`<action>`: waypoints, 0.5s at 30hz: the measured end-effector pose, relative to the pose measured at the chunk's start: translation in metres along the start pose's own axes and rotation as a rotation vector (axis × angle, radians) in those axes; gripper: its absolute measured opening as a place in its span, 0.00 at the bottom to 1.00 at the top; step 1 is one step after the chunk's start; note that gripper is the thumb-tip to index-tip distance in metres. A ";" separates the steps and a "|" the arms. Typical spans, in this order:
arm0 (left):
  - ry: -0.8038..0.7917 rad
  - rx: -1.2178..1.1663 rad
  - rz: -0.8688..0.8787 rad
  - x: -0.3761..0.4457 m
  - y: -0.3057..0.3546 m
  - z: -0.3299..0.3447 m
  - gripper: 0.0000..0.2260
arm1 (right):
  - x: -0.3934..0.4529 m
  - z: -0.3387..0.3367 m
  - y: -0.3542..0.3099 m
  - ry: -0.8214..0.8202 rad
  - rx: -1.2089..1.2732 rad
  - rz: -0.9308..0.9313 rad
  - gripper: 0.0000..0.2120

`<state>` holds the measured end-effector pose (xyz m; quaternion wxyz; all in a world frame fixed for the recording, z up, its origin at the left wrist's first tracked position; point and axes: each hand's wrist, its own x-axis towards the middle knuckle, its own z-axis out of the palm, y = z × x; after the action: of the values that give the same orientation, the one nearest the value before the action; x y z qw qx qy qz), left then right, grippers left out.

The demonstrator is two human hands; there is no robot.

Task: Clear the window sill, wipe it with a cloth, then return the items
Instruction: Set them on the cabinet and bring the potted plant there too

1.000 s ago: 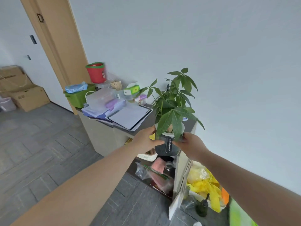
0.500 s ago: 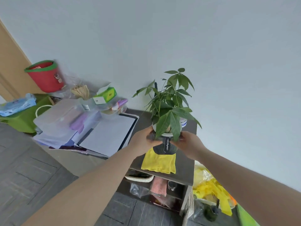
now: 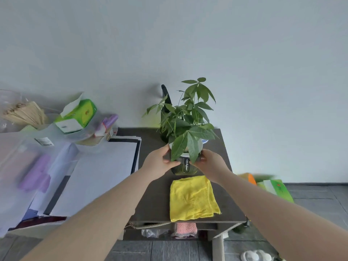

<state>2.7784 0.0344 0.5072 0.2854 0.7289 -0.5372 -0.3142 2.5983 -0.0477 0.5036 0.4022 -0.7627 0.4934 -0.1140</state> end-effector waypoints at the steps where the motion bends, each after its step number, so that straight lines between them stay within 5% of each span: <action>1: -0.010 -0.004 -0.002 0.004 -0.006 0.000 0.23 | 0.003 0.005 0.002 0.002 0.001 0.013 0.11; 15: -0.053 -0.029 -0.034 0.026 -0.039 0.017 0.25 | 0.020 0.033 0.023 0.037 0.020 0.052 0.11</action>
<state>2.7950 0.0186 0.4633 0.2762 0.7252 -0.5273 -0.3459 2.6113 -0.0522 0.4605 0.4036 -0.7432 0.5194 -0.1225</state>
